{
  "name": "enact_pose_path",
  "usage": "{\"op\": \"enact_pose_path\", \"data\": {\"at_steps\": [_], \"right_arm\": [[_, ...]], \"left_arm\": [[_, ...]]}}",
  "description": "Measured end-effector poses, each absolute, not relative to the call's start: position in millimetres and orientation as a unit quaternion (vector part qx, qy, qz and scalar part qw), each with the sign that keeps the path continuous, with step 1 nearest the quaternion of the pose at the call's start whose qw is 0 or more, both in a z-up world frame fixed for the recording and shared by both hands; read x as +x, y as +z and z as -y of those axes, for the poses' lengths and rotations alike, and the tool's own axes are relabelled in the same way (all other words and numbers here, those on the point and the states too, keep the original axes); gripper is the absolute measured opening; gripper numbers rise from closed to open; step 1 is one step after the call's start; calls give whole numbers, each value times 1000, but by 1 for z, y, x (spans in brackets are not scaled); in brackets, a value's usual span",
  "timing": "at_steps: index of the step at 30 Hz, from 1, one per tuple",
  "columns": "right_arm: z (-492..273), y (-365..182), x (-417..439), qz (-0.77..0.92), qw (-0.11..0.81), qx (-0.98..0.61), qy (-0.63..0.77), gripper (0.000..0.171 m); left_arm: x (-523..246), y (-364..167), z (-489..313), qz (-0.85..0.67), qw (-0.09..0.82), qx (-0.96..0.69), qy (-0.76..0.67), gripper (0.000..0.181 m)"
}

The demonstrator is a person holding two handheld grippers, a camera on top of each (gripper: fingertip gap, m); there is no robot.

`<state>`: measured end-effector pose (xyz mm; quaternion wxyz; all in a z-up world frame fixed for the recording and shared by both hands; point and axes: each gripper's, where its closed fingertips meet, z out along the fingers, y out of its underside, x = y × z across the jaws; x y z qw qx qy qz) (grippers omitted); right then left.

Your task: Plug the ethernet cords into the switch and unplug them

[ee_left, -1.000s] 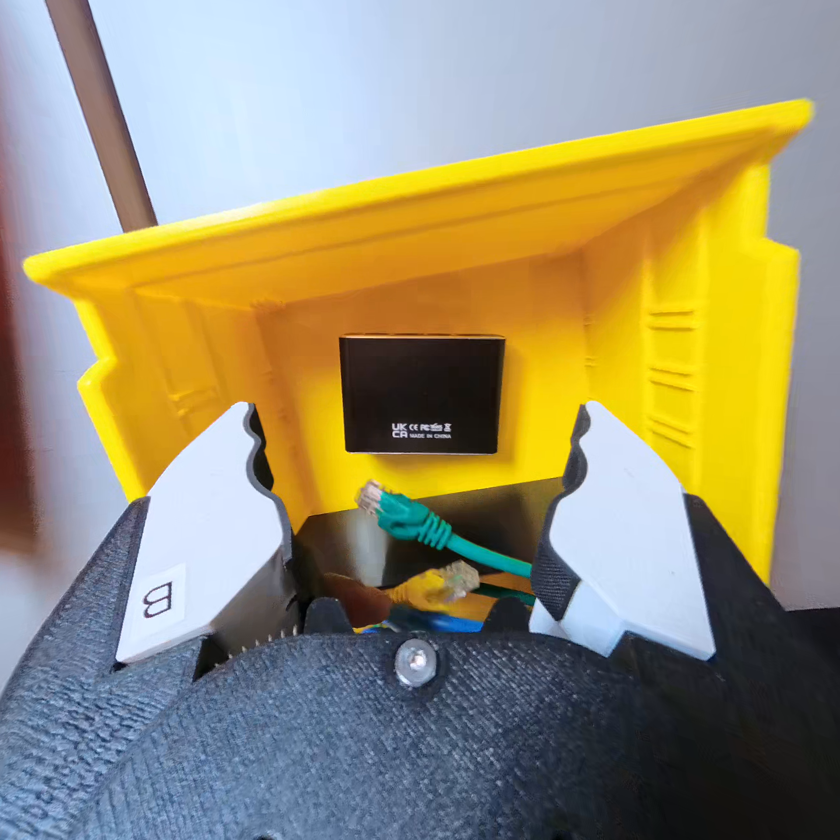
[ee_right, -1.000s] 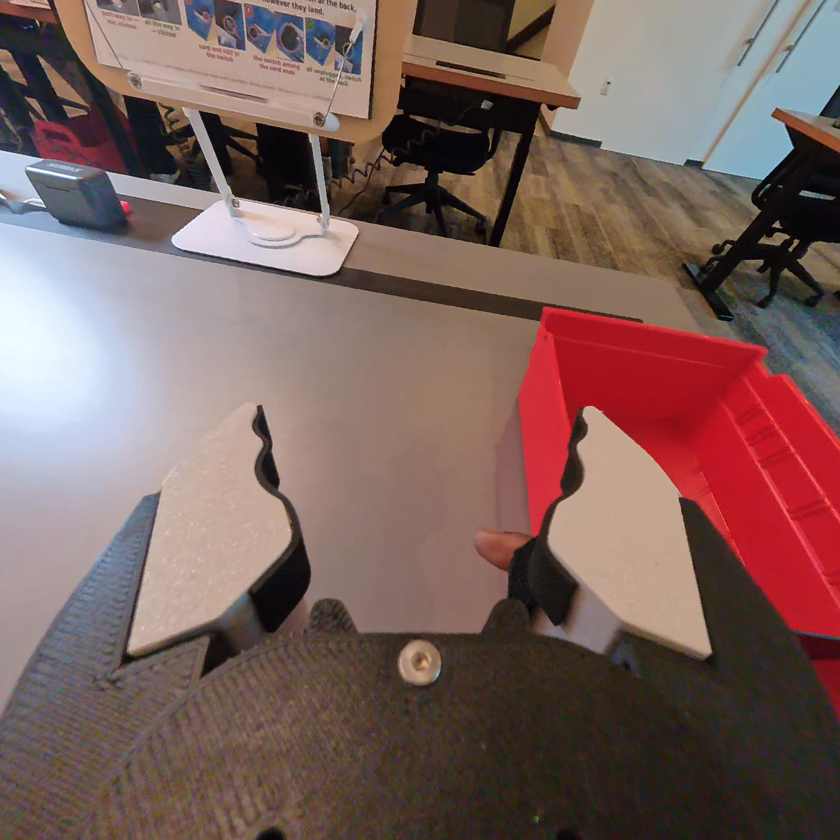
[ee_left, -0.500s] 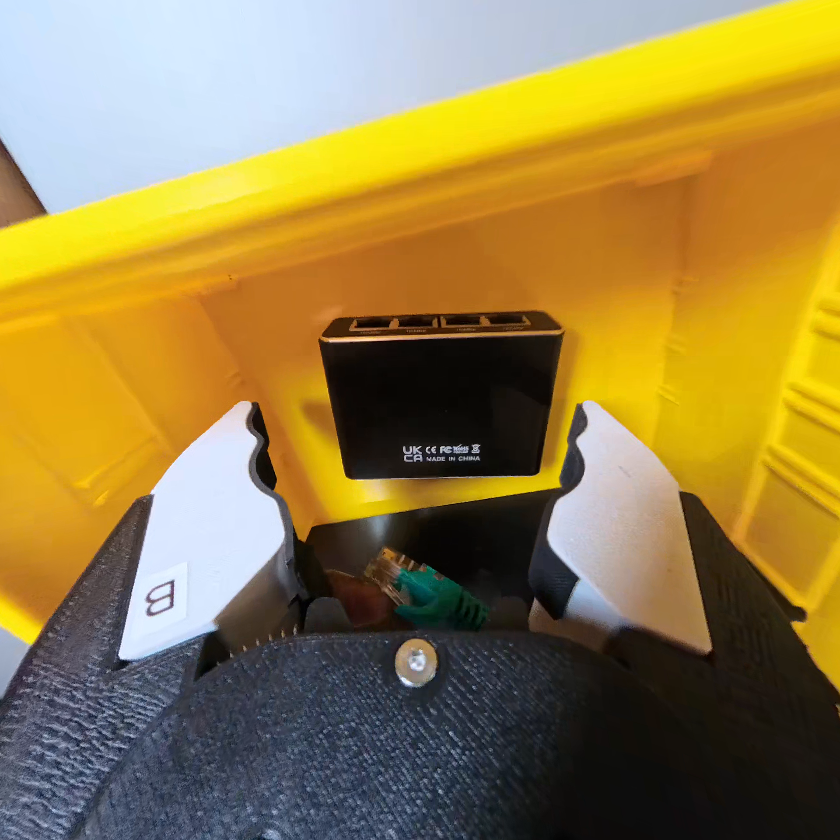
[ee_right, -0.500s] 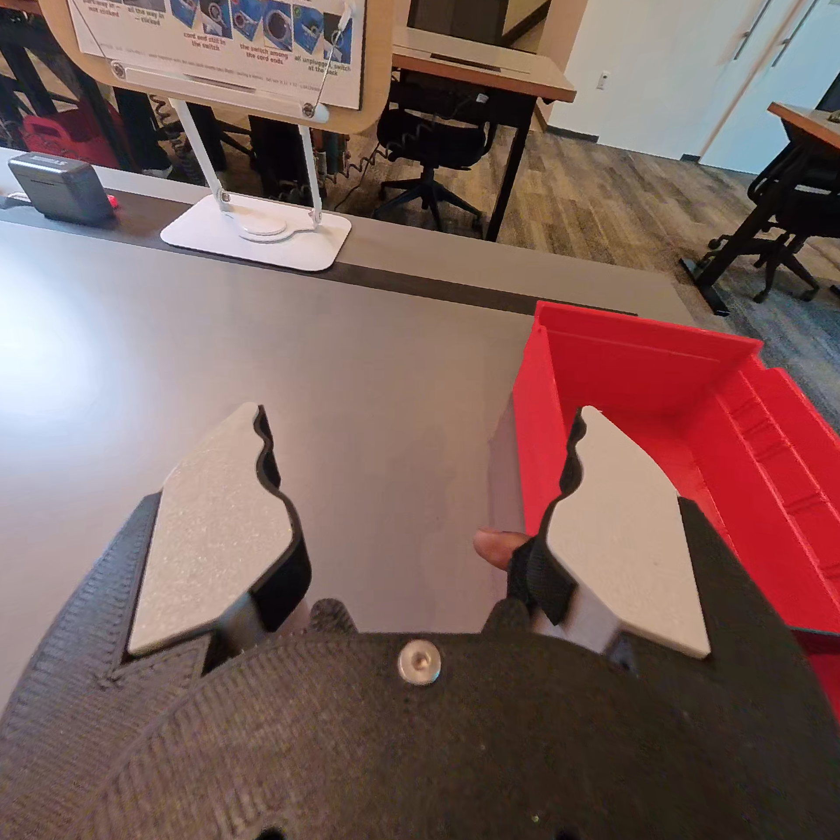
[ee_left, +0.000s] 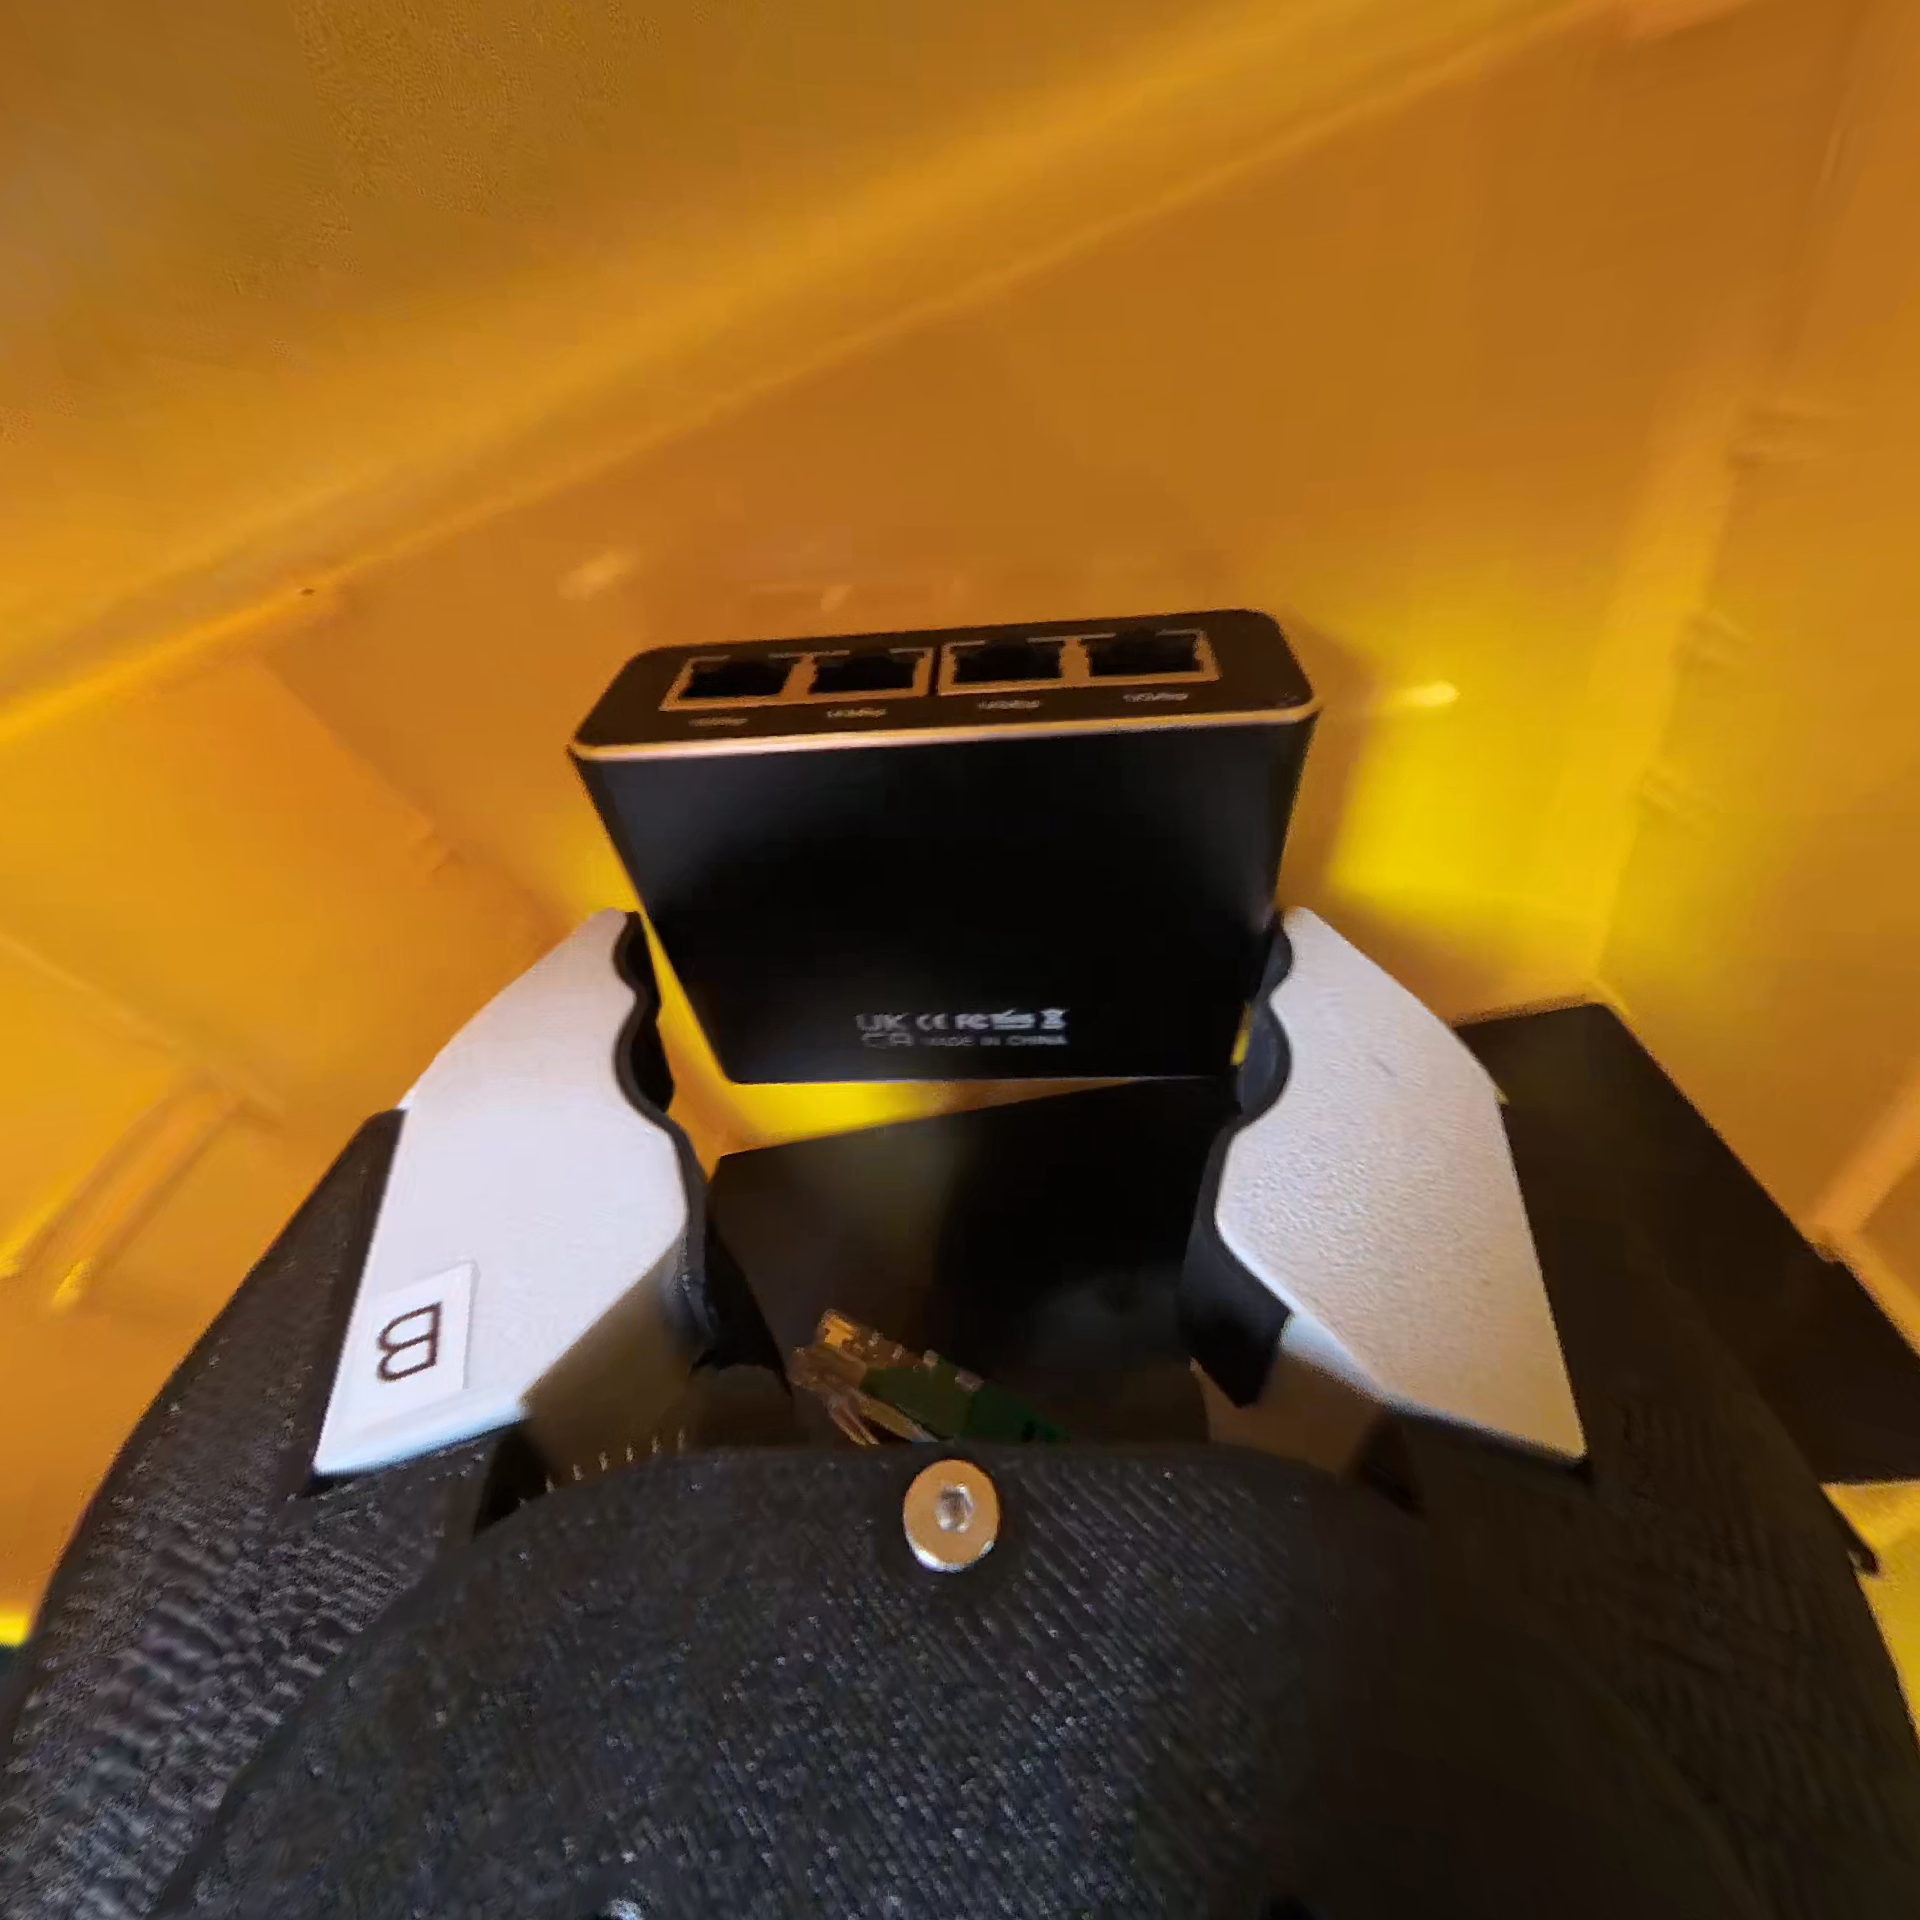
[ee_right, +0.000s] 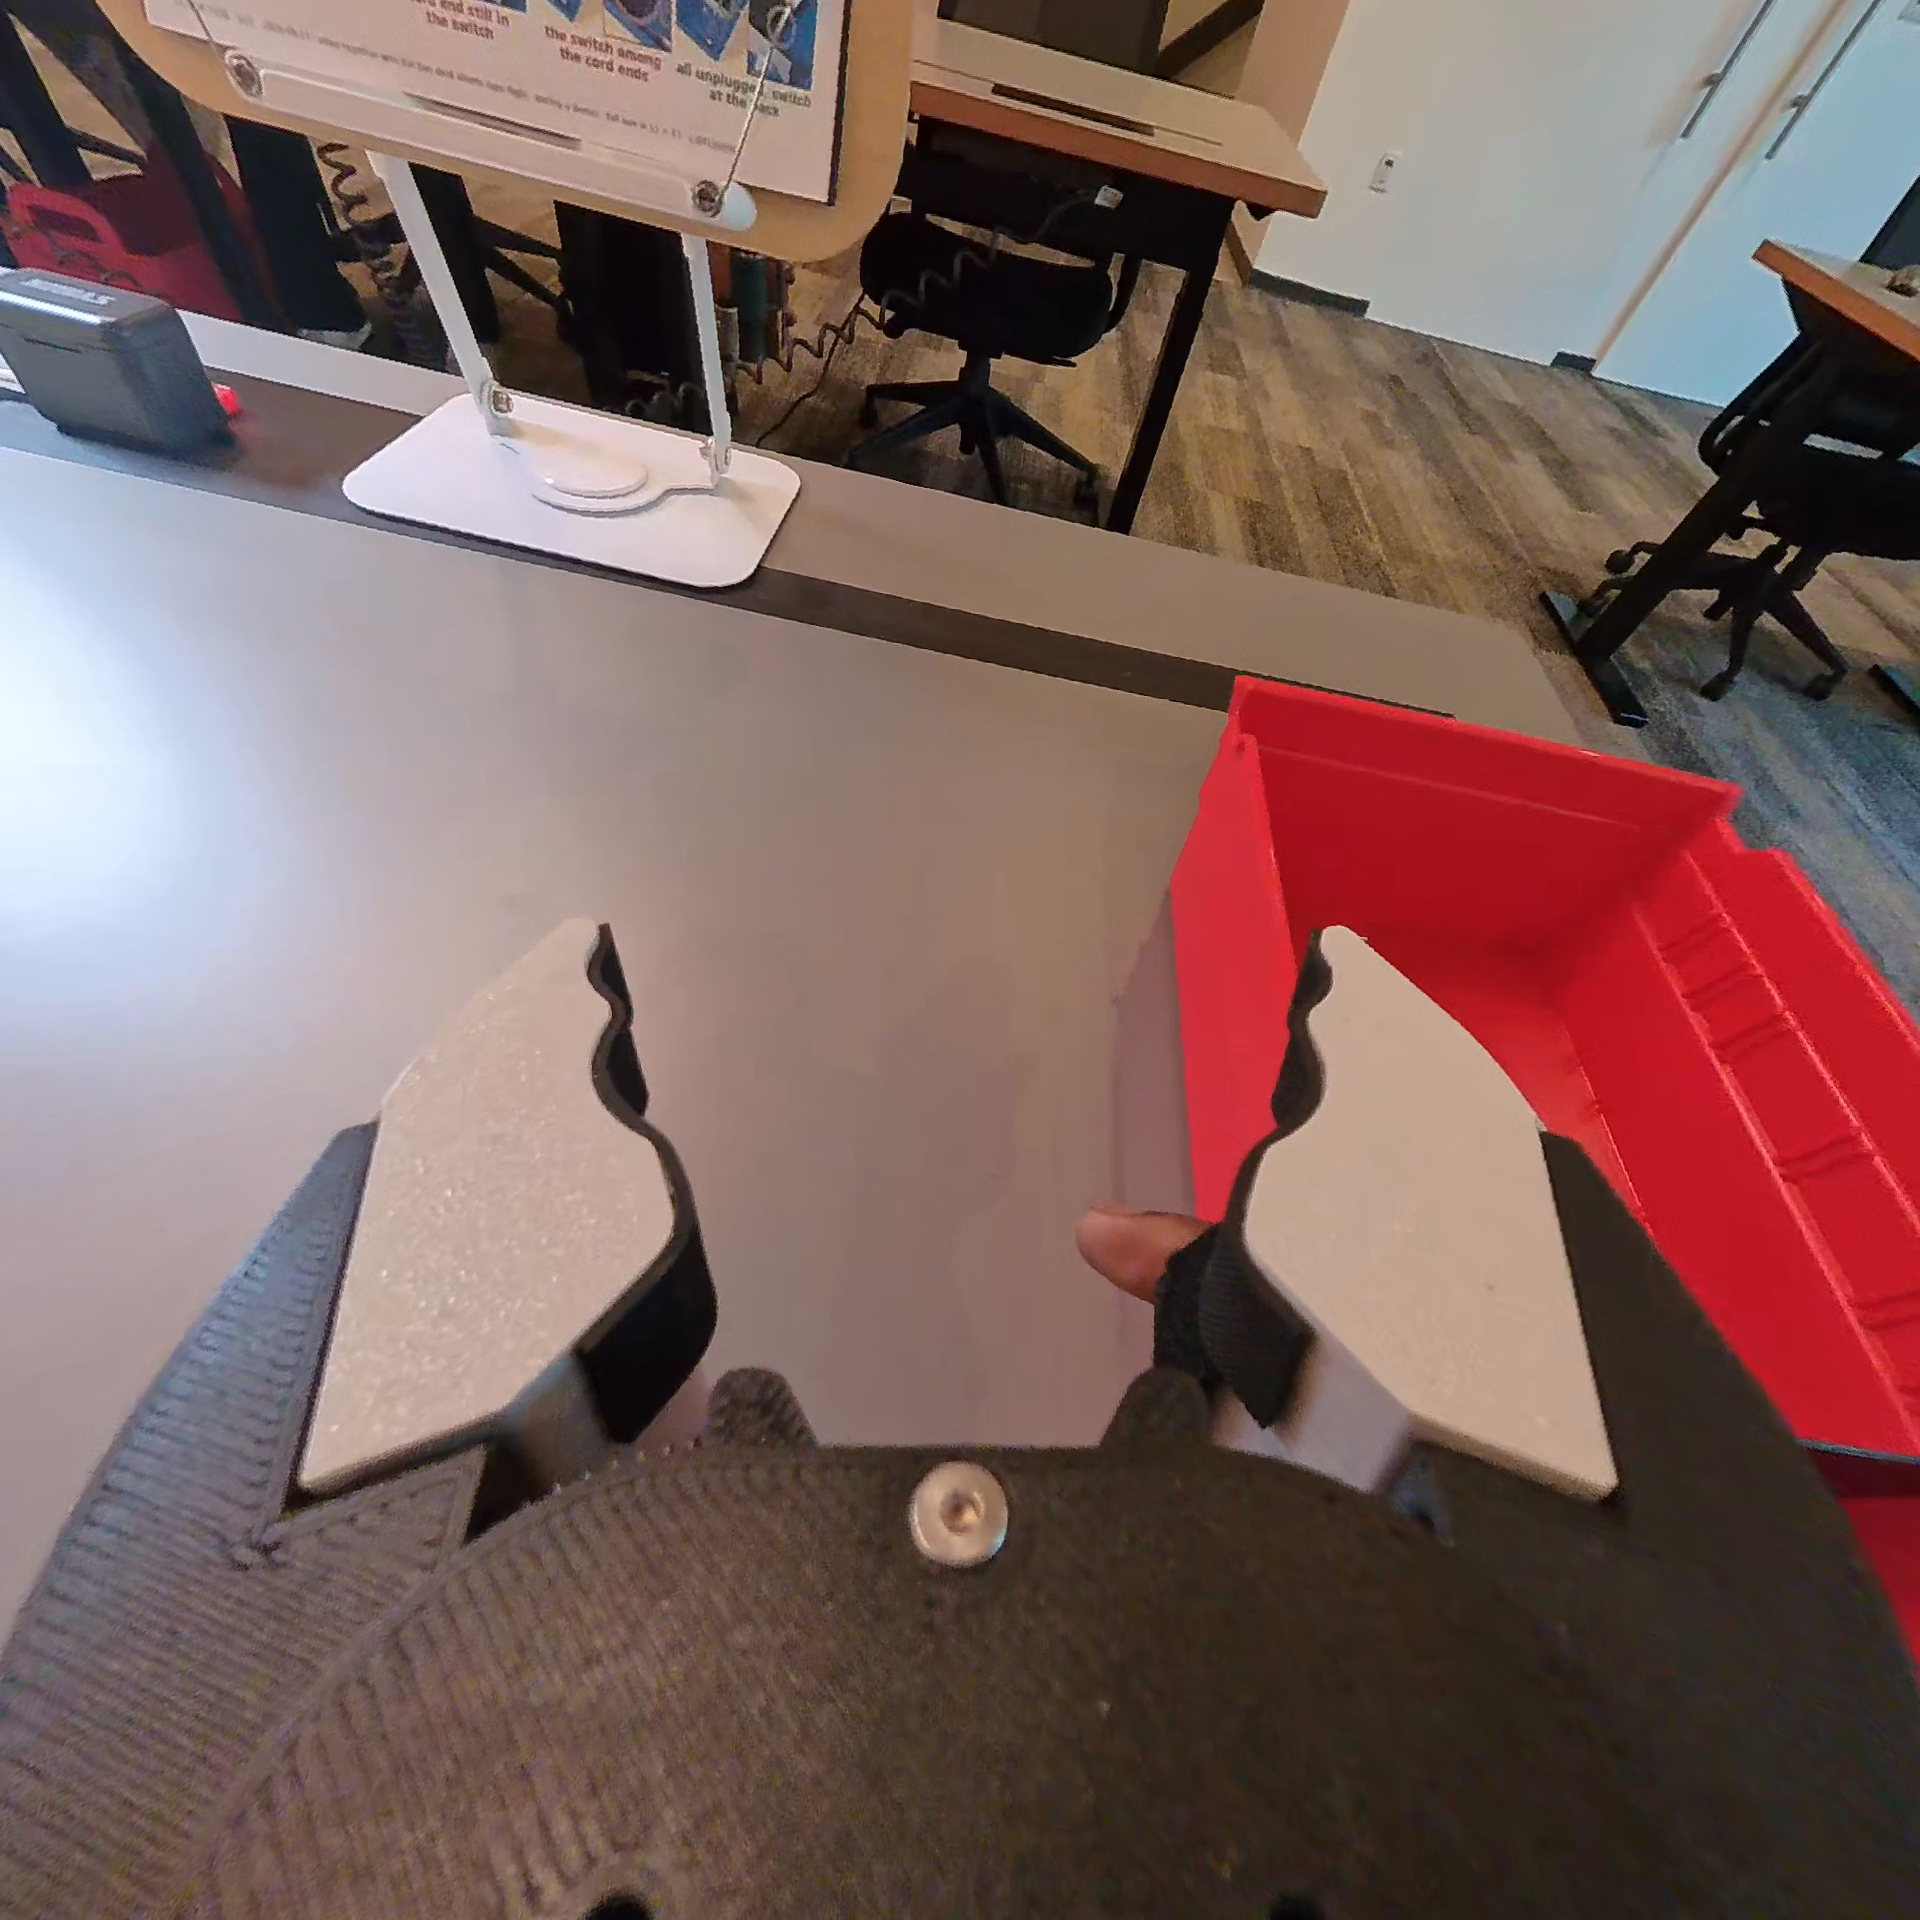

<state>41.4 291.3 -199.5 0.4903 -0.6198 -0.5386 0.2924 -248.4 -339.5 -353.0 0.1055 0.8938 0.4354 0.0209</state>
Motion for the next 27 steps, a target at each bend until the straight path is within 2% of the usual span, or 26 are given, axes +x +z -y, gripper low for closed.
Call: {"op": "enact_pose_path", "data": {"at_steps": [4,10,15,20,25,27], "right_arm": [[-292,-202,40,539,488,-621,291,119],[-293,-202,41,537,489,-621,294,118],[-289,-200,40,539,490,-616,298,118],[-280,-196,38,546,491,-605,307,117],[-265,-193,35,559,489,-589,318,113],[-258,-191,34,564,485,-584,326,111]], "left_arm": [[-250,-350,337,-441,85,893,16,103],[-264,-308,322,-462,-73,883,-30,102],[-275,-248,320,-470,-214,849,-112,102],[-258,-178,291,-415,-381,804,-188,103],[-199,-112,230,-281,-571,740,-218,103],[-156,-94,196,-214,-648,711,-169,102]]}}
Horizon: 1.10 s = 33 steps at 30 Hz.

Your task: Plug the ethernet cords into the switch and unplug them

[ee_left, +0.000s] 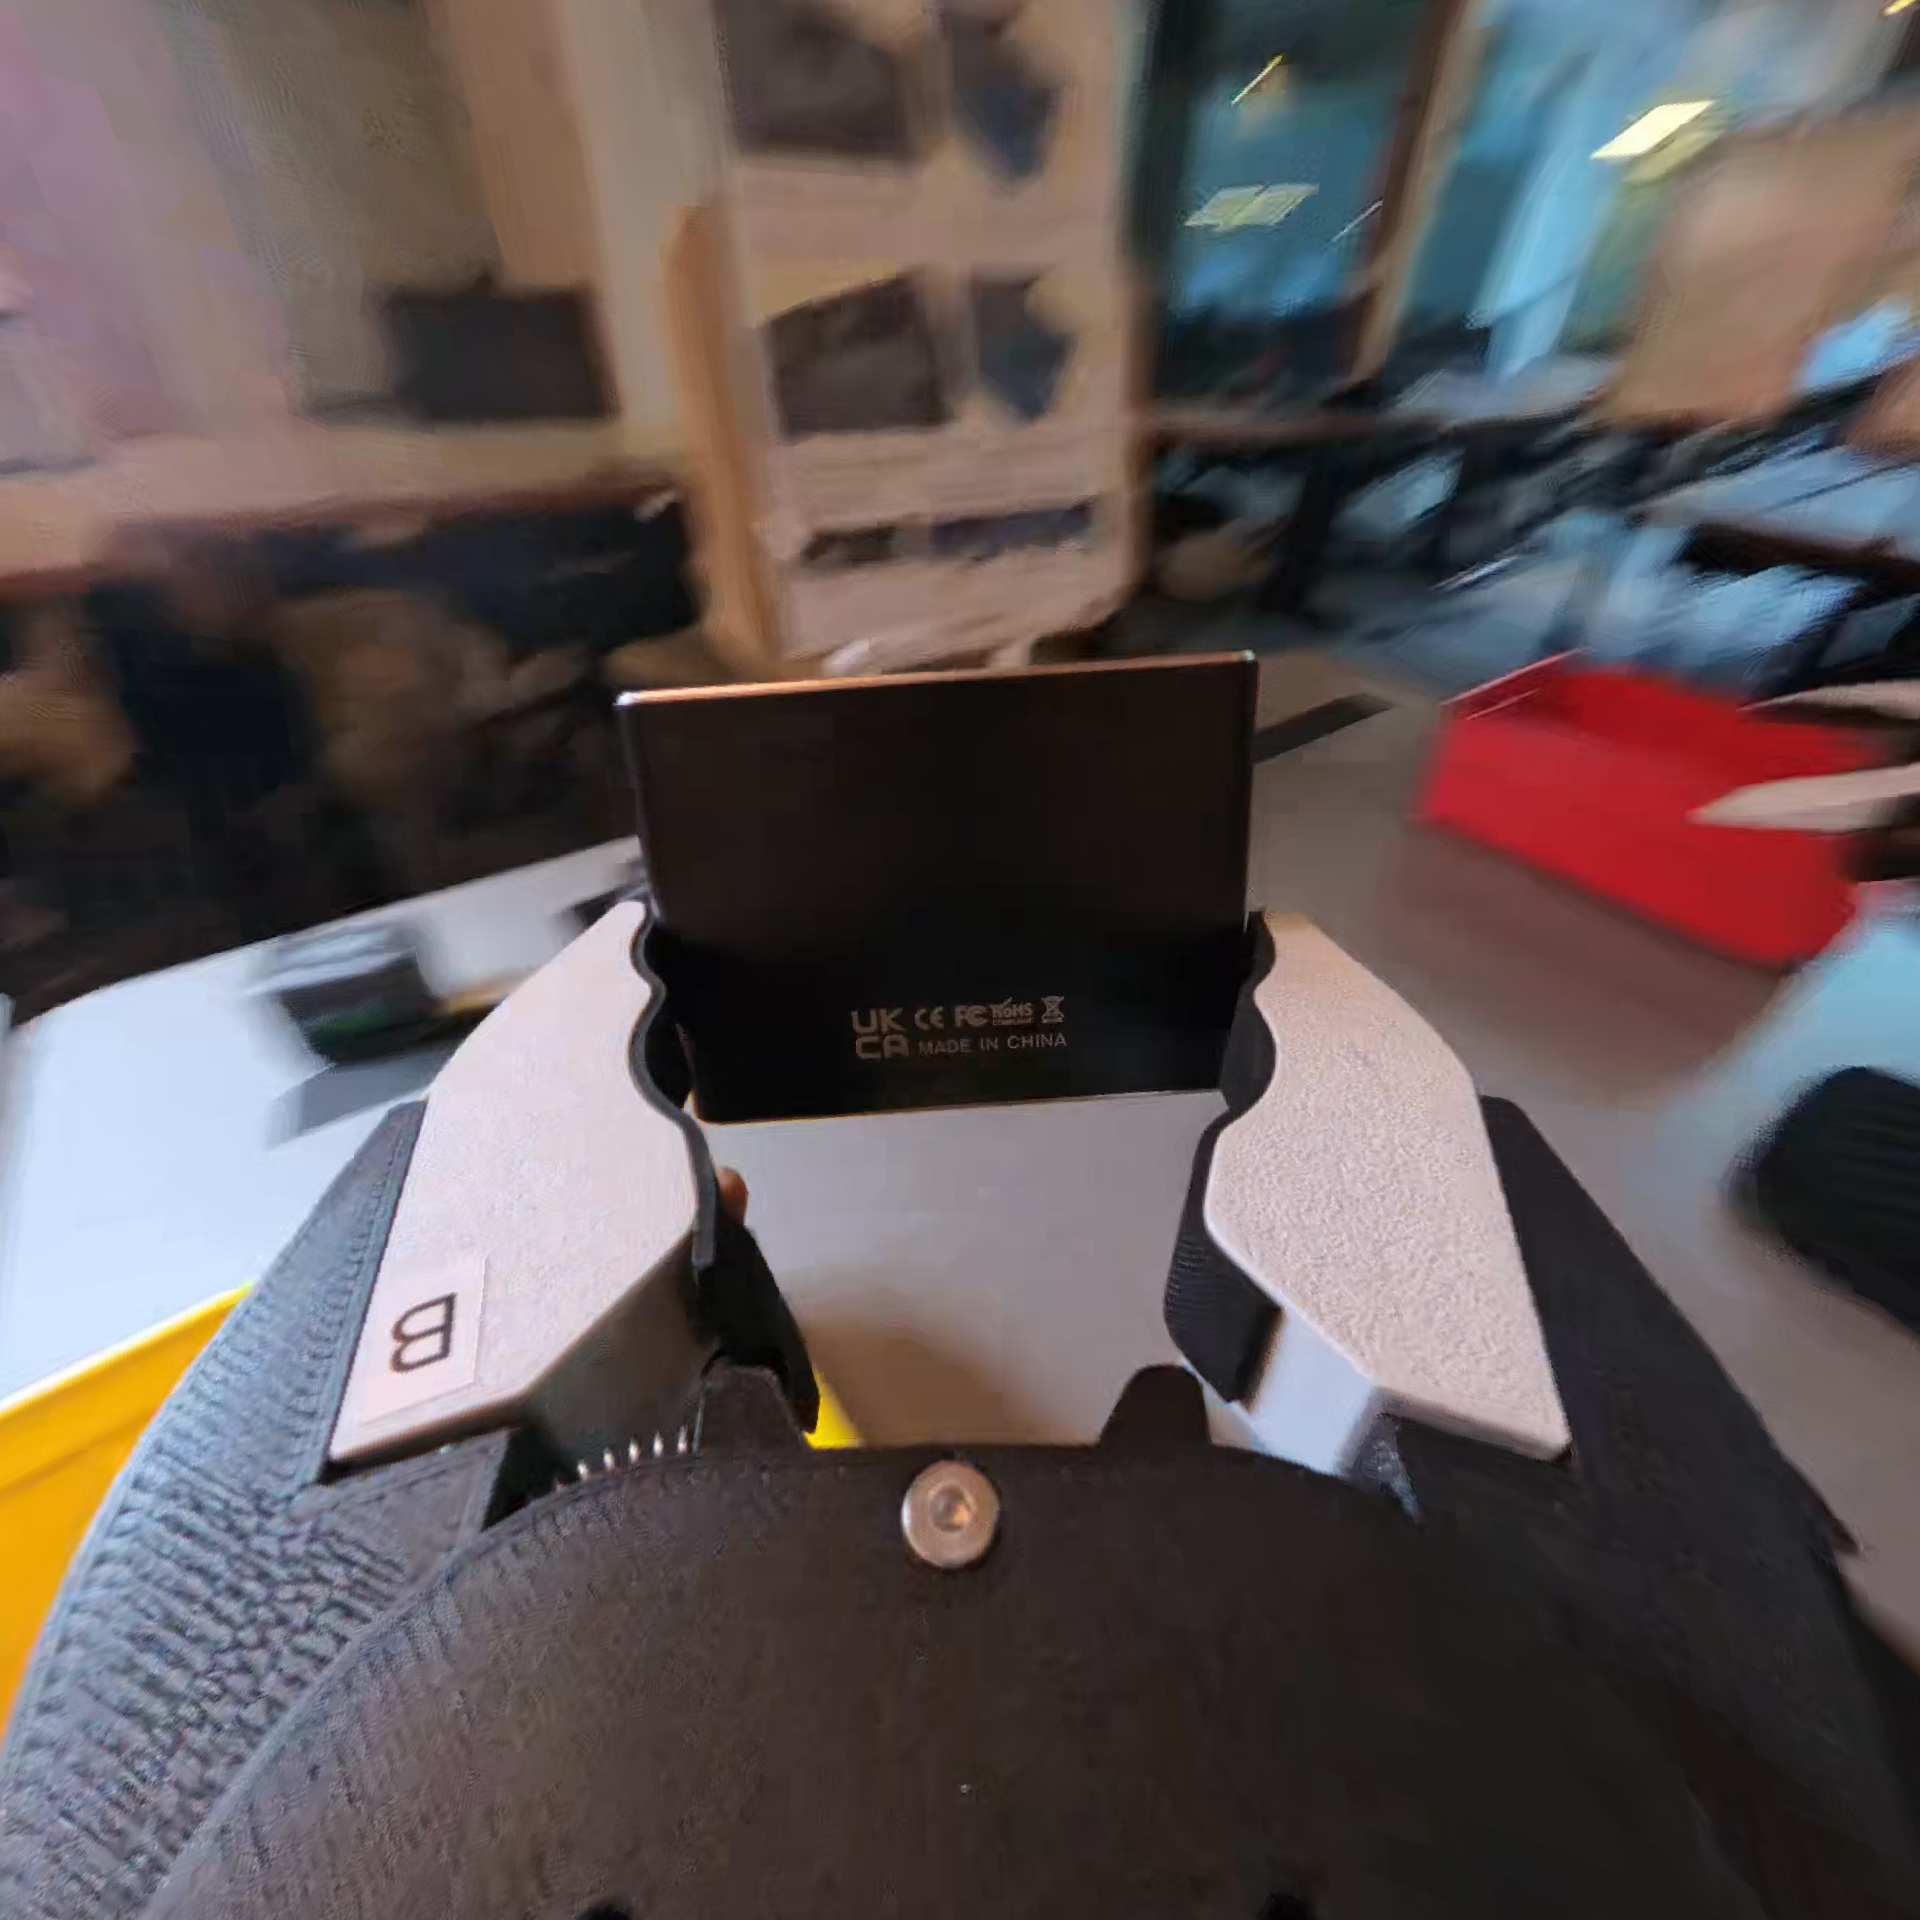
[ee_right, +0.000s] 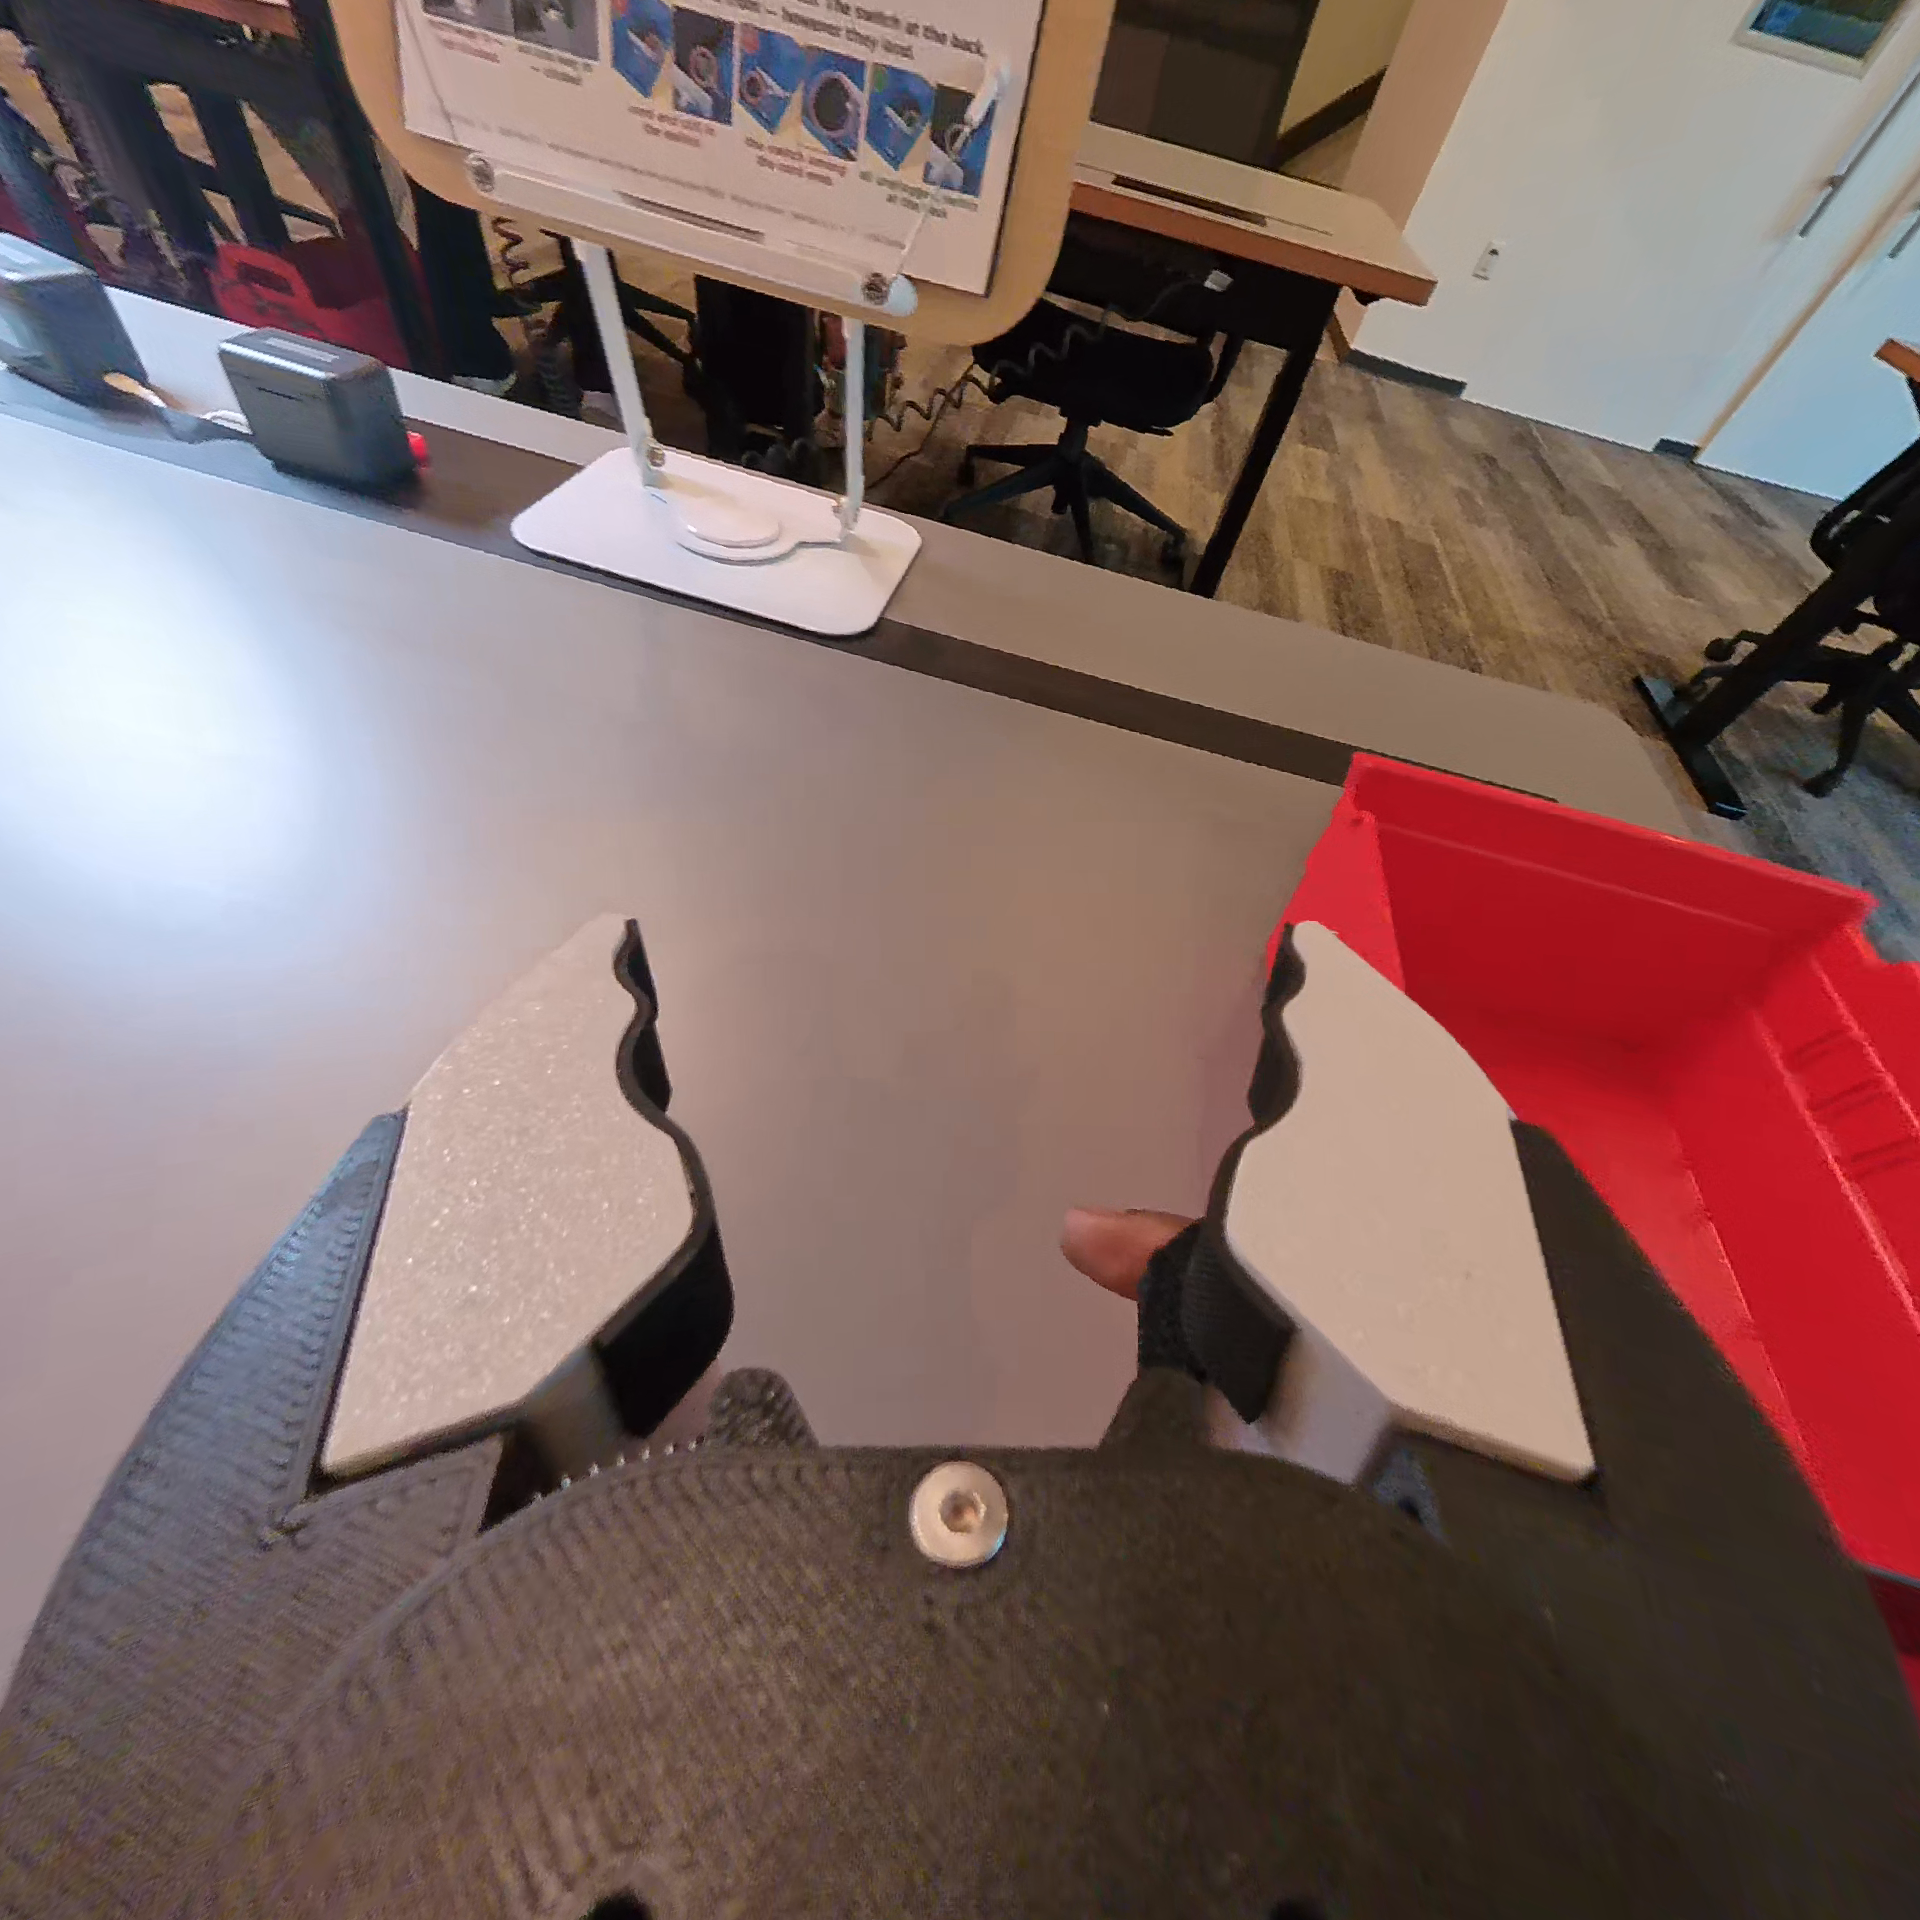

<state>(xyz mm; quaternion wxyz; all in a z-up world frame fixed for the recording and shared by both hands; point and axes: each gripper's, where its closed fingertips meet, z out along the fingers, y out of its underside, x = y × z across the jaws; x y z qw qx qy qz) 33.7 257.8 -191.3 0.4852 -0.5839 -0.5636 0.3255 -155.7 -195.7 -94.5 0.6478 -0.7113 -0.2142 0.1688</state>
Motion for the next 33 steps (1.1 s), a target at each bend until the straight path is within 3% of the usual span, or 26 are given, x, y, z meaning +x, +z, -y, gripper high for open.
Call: {"op": "enact_pose_path", "data": {"at_steps": [3,7,14,19,28,29,31,33], "right_arm": [[-246,-189,32,576,482,-570,333,109],[-216,-182,30,608,470,-525,366,101],[-117,-176,55,742,398,-301,448,86],[-43,-180,88,813,347,-72,462,62],[33,-191,126,854,263,236,383,63],[37,-195,128,856,258,259,366,59],[42,-204,129,857,261,294,333,37],[41,-209,129,861,255,311,311,32]], "left_arm": [[-81,-81,148,121,740,-661,29,102],[-15,-97,104,56,755,-651,-51,103],[65,-160,49,-27,678,-711,-186,102],[103,-191,33,-72,617,-734,-273,102],[137,-219,24,-140,513,-770,-352,102],[139,-221,24,-143,505,-773,-357,102],[141,-223,23,-151,491,-776,-365,102],[140,-225,22,-147,479,-783,-370,102]]}}
